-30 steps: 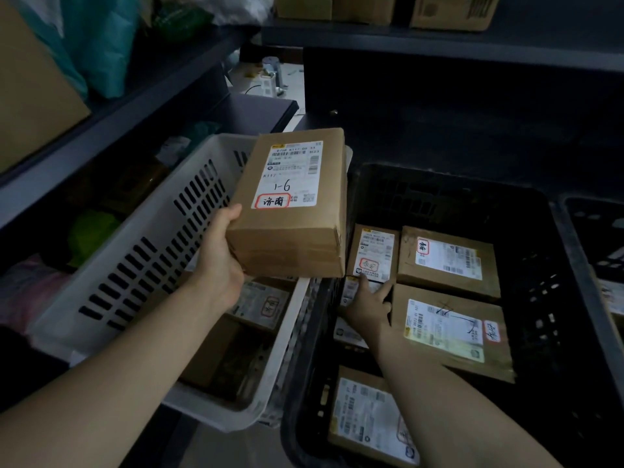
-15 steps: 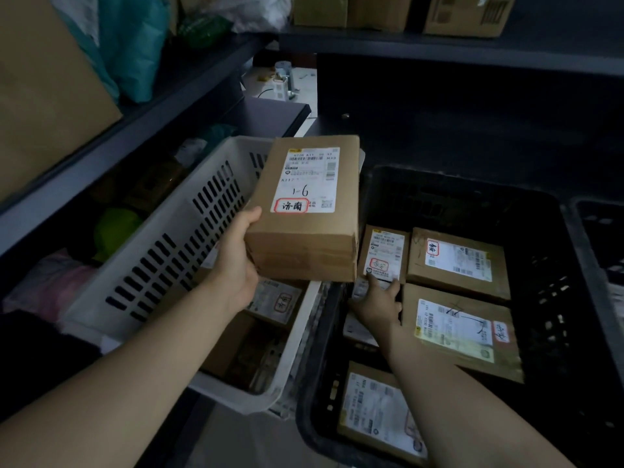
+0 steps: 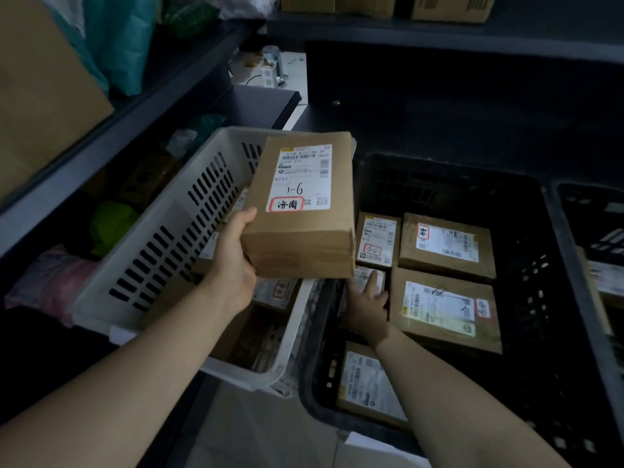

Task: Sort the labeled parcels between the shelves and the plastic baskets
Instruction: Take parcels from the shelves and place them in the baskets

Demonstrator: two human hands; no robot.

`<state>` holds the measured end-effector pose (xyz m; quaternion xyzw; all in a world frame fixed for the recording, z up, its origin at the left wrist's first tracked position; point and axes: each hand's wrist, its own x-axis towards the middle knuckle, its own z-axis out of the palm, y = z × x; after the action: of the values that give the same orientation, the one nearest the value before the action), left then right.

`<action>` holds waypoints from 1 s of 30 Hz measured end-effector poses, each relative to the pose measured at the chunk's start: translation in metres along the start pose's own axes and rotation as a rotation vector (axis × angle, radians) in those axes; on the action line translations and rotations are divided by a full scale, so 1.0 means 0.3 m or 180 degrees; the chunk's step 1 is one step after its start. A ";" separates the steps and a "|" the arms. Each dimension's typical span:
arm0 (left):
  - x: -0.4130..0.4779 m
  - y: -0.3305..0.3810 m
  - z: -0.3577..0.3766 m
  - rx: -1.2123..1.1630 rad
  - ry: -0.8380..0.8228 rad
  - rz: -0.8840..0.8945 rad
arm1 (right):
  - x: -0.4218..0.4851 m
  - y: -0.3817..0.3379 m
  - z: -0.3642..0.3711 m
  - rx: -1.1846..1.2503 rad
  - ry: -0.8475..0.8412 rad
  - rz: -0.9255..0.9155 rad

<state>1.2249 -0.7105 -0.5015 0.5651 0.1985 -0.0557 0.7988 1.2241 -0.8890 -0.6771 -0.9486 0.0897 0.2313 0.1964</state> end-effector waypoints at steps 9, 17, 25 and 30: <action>0.030 -0.012 -0.010 -0.0062 -0.0039 0.0028 | 0.046 0.019 0.029 0.0102 -0.0002 0.0218; 0.036 -0.011 0.005 -0.0066 -0.0020 0.0001 | 0.050 0.003 -0.035 0.0881 0.0250 0.0491; -0.053 0.078 0.063 0.0176 -0.0002 -0.0161 | -0.101 -0.052 -0.194 0.0936 0.0612 0.0580; -0.099 0.123 0.098 0.0284 -0.0001 -0.0241 | -0.196 -0.050 -0.322 0.1135 0.0732 0.0639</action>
<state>1.2167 -0.7285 -0.4494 0.5922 0.2170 -0.0948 0.7702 1.2155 -0.9108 -0.5656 -0.9053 0.2448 0.1205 0.3254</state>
